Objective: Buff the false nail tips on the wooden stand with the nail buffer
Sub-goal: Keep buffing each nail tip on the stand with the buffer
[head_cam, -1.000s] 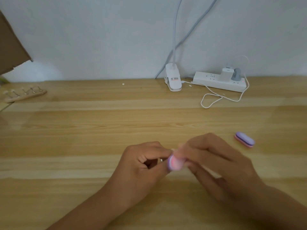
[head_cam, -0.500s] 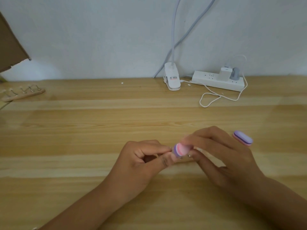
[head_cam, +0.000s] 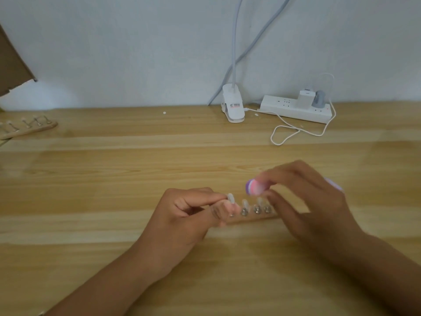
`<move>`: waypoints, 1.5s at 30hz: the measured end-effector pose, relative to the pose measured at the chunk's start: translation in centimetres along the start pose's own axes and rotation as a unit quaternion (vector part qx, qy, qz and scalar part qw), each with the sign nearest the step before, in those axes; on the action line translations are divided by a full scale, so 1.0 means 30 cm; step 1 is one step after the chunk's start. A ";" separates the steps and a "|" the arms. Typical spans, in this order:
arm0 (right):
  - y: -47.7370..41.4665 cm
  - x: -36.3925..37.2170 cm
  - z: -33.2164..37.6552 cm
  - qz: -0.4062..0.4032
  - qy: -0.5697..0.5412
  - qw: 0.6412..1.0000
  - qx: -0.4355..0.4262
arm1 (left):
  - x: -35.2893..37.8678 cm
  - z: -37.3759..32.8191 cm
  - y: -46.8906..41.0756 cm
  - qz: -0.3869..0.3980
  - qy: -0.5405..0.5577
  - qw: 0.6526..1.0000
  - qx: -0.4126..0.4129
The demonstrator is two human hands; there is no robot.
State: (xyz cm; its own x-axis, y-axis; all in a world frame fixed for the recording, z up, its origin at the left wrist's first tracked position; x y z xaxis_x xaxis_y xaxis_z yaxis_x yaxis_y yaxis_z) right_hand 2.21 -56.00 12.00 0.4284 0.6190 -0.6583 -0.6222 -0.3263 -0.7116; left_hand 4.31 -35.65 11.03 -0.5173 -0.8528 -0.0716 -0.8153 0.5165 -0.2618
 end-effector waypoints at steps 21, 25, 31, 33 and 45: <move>0.010 0.023 -0.035 0.031 0.048 0.998 -0.014 | -0.023 0.047 -0.010 -0.060 -0.227 0.971 -0.048; 0.007 0.025 -0.036 0.038 0.053 0.998 -0.010 | -0.014 0.048 -0.011 -0.047 -0.267 0.962 -0.045; -0.002 0.028 -0.017 0.057 0.082 0.995 -0.014 | -0.008 0.058 -0.009 -0.043 -0.415 0.908 -0.047; -0.003 0.029 -0.010 0.068 0.088 0.994 -0.014 | -0.008 0.055 -0.006 -0.045 -0.431 0.900 -0.042; -0.005 0.035 -0.007 0.098 0.058 0.993 0.018 | 0.016 0.063 -0.048 -0.019 -0.406 0.914 -0.006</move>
State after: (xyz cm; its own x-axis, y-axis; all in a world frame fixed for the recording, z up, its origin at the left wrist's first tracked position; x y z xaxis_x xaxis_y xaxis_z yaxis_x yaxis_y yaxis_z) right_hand 2.90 -55.46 11.36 0.3678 0.4598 -0.8083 -0.7229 -0.4054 -0.5596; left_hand 5.74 -36.95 9.56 -0.1297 -0.6436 -0.7543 -0.8335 0.4828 -0.2687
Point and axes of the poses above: each hand's wrist, its own y-axis away from the middle knuckle, its own x-axis out of the palm, z = x × y, the point moved 3 cm from there along -y, towards the middle knuckle, and after that the axes turned 5 degrees about z, right-handed, at the moved point
